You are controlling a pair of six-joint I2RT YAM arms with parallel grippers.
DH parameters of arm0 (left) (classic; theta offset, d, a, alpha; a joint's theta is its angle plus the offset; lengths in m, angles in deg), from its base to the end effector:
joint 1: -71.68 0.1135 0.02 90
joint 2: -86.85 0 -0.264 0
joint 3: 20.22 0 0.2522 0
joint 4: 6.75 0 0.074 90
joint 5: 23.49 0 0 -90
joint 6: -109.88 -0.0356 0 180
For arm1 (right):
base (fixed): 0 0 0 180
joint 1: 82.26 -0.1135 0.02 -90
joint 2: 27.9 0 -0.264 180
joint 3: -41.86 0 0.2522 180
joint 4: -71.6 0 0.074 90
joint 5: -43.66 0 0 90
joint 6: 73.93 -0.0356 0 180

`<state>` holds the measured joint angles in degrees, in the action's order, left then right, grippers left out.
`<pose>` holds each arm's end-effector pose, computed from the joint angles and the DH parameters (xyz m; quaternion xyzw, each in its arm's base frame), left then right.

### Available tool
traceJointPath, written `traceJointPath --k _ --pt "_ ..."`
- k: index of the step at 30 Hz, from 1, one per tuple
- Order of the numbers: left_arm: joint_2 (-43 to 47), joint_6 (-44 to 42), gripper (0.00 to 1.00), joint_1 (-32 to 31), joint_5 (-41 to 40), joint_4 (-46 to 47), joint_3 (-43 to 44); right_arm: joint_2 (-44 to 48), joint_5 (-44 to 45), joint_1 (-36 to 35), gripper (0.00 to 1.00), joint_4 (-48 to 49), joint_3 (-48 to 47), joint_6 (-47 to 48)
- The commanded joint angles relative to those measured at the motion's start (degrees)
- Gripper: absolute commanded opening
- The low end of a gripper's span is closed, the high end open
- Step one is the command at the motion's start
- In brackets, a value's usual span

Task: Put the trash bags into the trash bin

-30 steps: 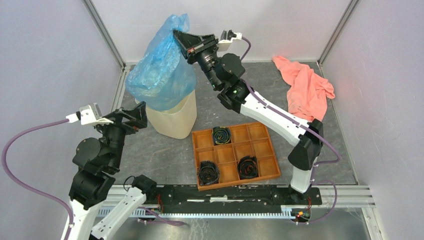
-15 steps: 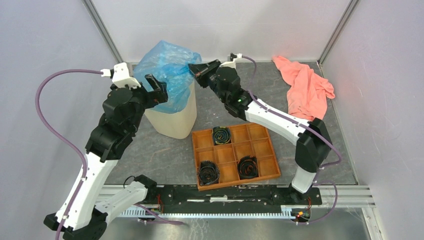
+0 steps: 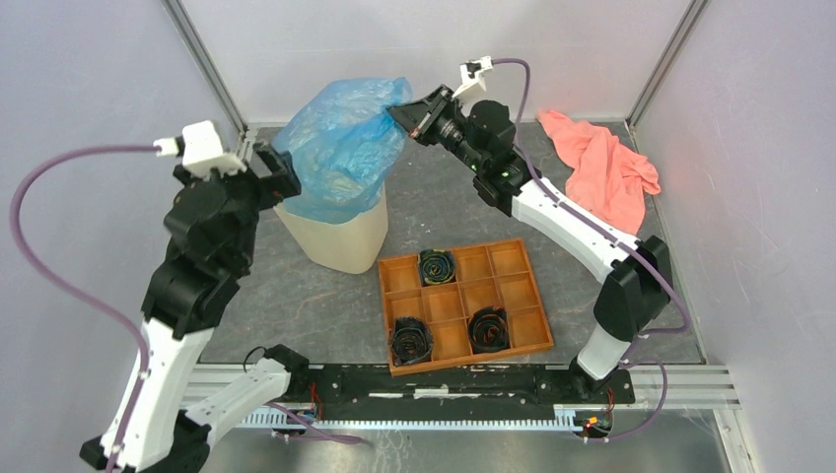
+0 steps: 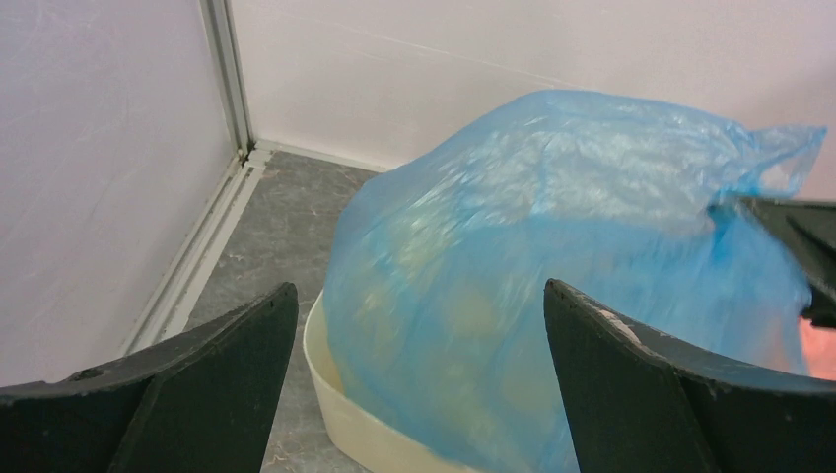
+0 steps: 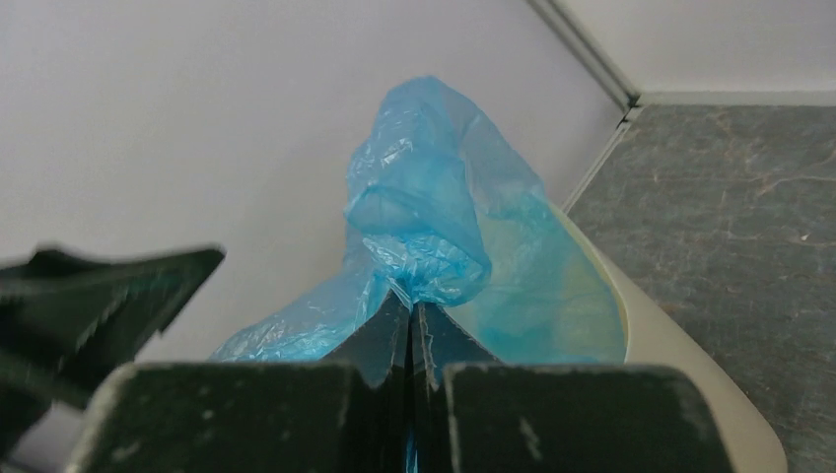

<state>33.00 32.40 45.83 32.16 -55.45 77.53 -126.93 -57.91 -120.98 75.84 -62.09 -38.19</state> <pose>0.1429 -0.0469 0.4929 -0.1169 0.7217 -0.0072 0.6822 0.3234 0.2684 0.4132 0.0112 0.6495 0.5943 0.4741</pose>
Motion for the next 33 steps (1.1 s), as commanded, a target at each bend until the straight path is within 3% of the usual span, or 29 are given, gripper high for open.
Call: traceJointPath --k 1,3,5,9,12,19,24,29,33 --pt "-9.89 0.57 0.97 8.55 7.93 -2.8 8.17 -0.45 -11.9 -0.02 0.01 2.64 -1.59 6.96" --pt "-13.41 3.05 0.94 14.53 17.91 -2.07 10.76 0.52 -13.09 0.01 0.01 3.53 -0.78 8.35" --pt "-18.2 3.69 0.85 17.63 26.67 -1.83 13.54 1.38 -14.62 0.03 0.01 5.04 0.42 8.74" --pt "-22.06 6.7 0.74 19.47 39.14 0.52 13.28 2.07 -17.49 -0.04 0.01 7.7 1.33 9.09" --pt "-21.19 8.32 0.59 19.77 45.27 1.62 8.62 2.24 -18.37 -0.04 0.01 8.76 1.23 9.28" --pt "-14.94 9.37 0.55 19.74 48.19 2.92 -8.92 0.97 -20.29 -0.12 0.01 12.04 0.47 8.63" --pt "-18.1 8.84 0.56 19.77 49.44 2.08 -7.25 -1.13 -19.92 -0.65 0.01 10.87 -1.25 8.96" --pt "-19.76 8.42 0.63 19.81 49.37 1.13 -2.29 -4.53 -16.17 -2.65 0.01 0.34 -8.22 16.78" --pt "-19.86 9.37 0.62 19.81 50.75 3.21 -5.66 -6.51 -13.04 -3.31 0.01 1.13 -10.66 16.49"
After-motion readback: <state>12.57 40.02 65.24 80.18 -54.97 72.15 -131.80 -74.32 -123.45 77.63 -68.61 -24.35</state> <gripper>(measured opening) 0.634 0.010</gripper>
